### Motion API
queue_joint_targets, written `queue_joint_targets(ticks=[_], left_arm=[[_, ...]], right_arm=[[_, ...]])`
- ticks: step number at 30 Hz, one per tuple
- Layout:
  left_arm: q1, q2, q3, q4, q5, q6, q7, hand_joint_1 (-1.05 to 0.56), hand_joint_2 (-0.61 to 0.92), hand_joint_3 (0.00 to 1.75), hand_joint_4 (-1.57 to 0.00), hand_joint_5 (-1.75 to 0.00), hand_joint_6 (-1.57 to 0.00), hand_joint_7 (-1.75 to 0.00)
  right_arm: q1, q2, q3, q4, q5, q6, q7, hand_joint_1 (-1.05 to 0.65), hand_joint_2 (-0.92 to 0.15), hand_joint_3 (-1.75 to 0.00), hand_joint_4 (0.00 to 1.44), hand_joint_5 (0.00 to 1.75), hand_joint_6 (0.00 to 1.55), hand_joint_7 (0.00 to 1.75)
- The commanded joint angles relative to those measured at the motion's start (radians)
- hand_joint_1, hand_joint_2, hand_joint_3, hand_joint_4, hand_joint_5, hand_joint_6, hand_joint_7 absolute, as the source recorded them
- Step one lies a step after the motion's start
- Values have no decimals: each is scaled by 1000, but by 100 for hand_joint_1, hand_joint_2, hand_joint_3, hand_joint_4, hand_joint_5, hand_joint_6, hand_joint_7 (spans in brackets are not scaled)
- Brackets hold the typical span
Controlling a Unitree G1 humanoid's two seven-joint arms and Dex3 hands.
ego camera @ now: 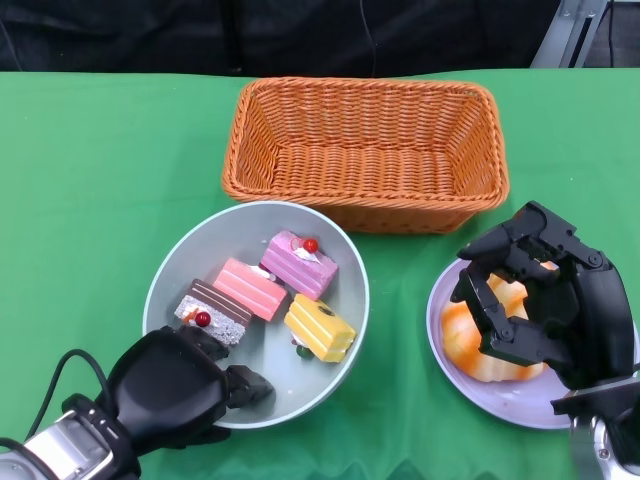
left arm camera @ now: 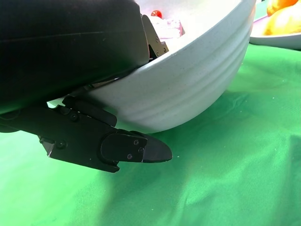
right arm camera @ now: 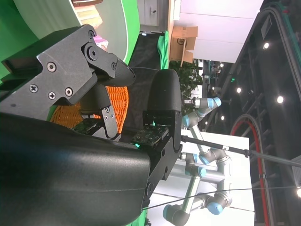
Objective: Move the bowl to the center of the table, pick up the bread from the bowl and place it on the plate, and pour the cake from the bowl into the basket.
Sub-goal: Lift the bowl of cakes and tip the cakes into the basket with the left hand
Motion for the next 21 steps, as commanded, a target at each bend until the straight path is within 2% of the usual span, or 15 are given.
queue_joint_targets(ticks=[1,9,13,14,15,16,19,21], left_arm=[[3,9,-6,19,-3,-2,5,-39,92,24,-99,-12,-86,-5],[2,7,-12,25,-3,-2,5,-40,92,23,-100,-14,-87,-4],[-3,-2,-12,57,-21,-41,54,-38,92,15,-106,-20,-97,-7],[-6,-4,-13,67,-24,-51,70,-37,92,12,-103,-31,-102,-7],[-9,-9,-14,81,-29,-64,96,-36,92,8,-90,-67,-108,-6],[-12,-12,-15,93,-32,-74,116,-36,91,5,-82,-88,-112,-6],[-23,-18,-20,123,-34,-95,163,-35,92,2,-69,-123,-115,-6],[-30,-22,-23,144,-33,-107,191,-32,92,4,-61,-149,-116,-12]], right_arm=[[-4,-1,-1,0,9,-10,0,1,-52,-104,68,162,63,127],[-4,-3,-2,-3,12,-6,3,0,-51,-105,68,163,62,128],[-2,-3,-2,-4,13,-7,7,0,-51,-104,67,162,62,128],[-2,-3,-2,-2,13,-9,8,0,-51,-104,67,162,62,128],[-2,-3,-2,-1,13,-10,9,0,-51,-103,68,162,62,128],[-1,-2,-2,-1,13,-10,10,-1,-51,-102,68,161,62,127],[-1,0,-2,-4,17,-4,12,-1,-52,-102,68,161,63,127],[0,3,-1,-8,18,0,11,0,-53,-102,68,160,63,126]])
